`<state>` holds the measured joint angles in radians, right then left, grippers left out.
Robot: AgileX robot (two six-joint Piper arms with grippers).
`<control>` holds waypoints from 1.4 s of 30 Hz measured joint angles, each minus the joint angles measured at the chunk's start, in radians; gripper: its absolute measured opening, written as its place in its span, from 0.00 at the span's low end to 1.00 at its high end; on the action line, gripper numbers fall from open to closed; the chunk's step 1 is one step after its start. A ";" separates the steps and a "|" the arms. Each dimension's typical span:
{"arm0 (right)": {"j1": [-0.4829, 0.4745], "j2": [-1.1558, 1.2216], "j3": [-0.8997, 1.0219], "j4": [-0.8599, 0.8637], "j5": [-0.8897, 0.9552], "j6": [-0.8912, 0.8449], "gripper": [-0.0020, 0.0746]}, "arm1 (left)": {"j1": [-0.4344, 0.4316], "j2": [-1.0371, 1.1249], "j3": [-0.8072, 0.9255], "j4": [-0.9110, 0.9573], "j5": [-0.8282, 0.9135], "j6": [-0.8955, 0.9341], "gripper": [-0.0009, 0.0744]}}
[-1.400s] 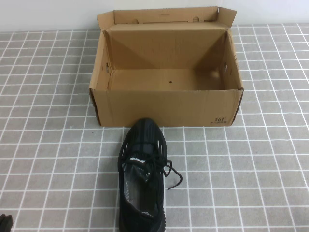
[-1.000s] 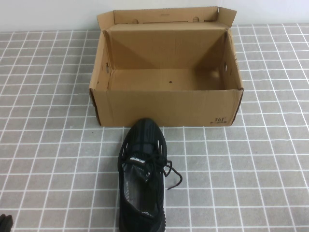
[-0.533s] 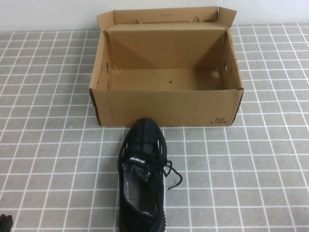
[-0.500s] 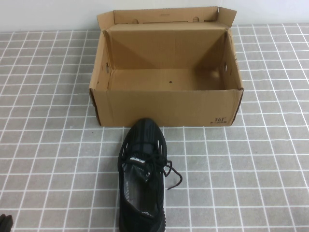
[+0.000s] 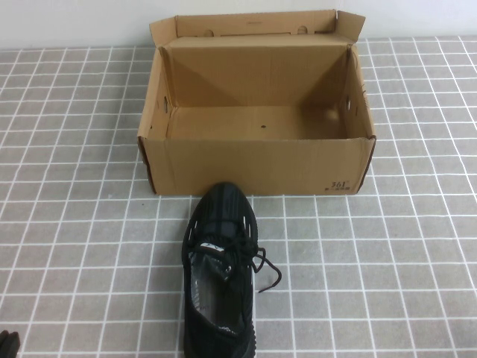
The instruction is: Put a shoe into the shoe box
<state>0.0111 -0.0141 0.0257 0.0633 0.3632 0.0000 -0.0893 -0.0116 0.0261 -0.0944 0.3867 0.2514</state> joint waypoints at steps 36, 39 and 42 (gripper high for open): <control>0.000 0.000 -0.006 0.881 -0.238 -0.063 0.01 | 0.000 0.000 0.000 0.000 0.000 0.000 0.01; 0.000 0.008 -0.072 0.882 -0.083 -0.073 0.01 | 0.000 0.000 0.000 0.000 0.000 0.000 0.01; 0.000 0.098 -0.185 0.858 0.067 -0.077 0.01 | 0.000 0.000 0.000 0.000 0.000 0.000 0.01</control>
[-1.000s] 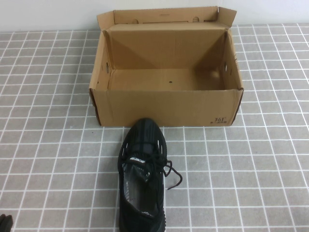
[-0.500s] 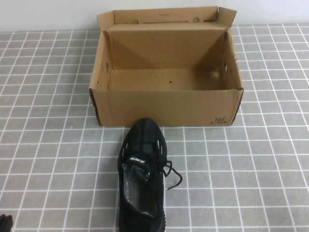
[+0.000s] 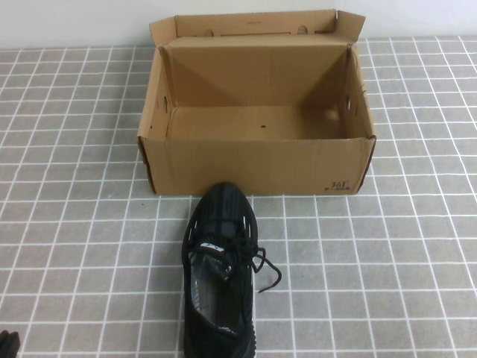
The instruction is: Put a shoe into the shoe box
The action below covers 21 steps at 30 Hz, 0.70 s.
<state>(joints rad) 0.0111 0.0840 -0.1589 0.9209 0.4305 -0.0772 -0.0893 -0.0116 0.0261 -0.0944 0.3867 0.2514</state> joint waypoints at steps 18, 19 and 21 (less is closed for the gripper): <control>0.007 0.885 -0.629 -0.275 0.604 -0.266 0.01 | 0.000 0.000 0.000 0.000 0.000 0.000 0.01; 0.020 0.917 -0.647 -0.274 0.604 -0.274 0.01 | 0.000 0.000 0.000 0.000 0.000 0.000 0.01; 0.061 0.967 -0.681 -0.274 0.589 -0.281 0.01 | 0.000 0.000 0.000 0.000 0.000 0.000 0.01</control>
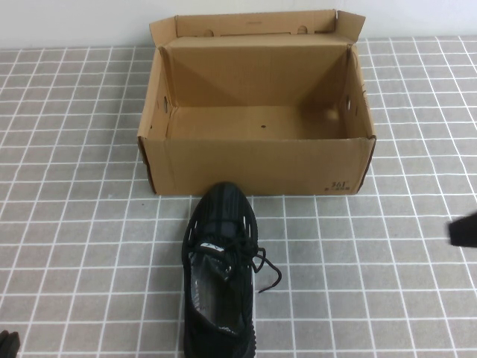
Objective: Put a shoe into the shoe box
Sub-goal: Pick up the shoe from the table
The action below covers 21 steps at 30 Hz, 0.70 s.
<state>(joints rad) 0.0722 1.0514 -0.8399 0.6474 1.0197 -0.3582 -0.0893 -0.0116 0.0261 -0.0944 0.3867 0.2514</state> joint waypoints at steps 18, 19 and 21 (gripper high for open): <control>0.693 0.391 -0.307 -0.310 -0.054 0.261 0.01 | 0.000 0.000 0.000 0.000 0.000 0.000 0.01; 0.721 0.413 -0.329 -0.326 -0.054 0.257 0.01 | 0.000 0.000 0.000 0.000 0.000 0.000 0.01; 0.768 0.455 -0.376 -0.351 -0.056 0.247 0.01 | 0.000 0.000 0.000 0.000 0.000 0.000 0.01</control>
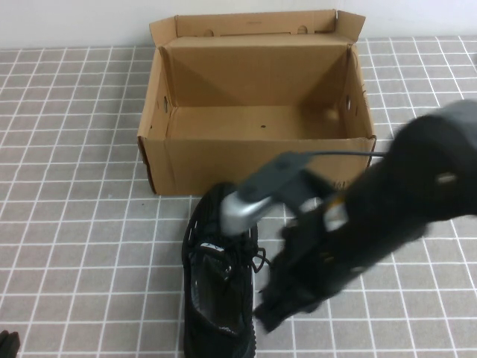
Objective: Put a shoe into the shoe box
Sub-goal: Pick up the shoe from the table
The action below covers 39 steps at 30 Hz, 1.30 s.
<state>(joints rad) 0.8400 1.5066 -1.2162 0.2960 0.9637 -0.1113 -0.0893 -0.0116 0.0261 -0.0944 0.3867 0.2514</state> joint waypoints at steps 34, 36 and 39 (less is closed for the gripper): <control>0.083 0.255 -0.195 -0.303 -0.197 -0.152 0.66 | 0.000 0.000 0.000 0.000 0.000 0.000 0.01; 0.083 0.263 -0.195 -0.320 -0.212 -0.153 0.66 | 0.000 0.000 0.000 0.000 0.000 0.000 0.01; 0.083 0.277 -0.195 -0.339 -0.236 -0.155 0.66 | 0.000 0.000 0.000 0.000 0.000 0.000 0.01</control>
<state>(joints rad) 0.9226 1.7833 -1.4114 -0.0435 0.7276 -0.2664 -0.0893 -0.0116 0.0261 -0.0944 0.3867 0.2514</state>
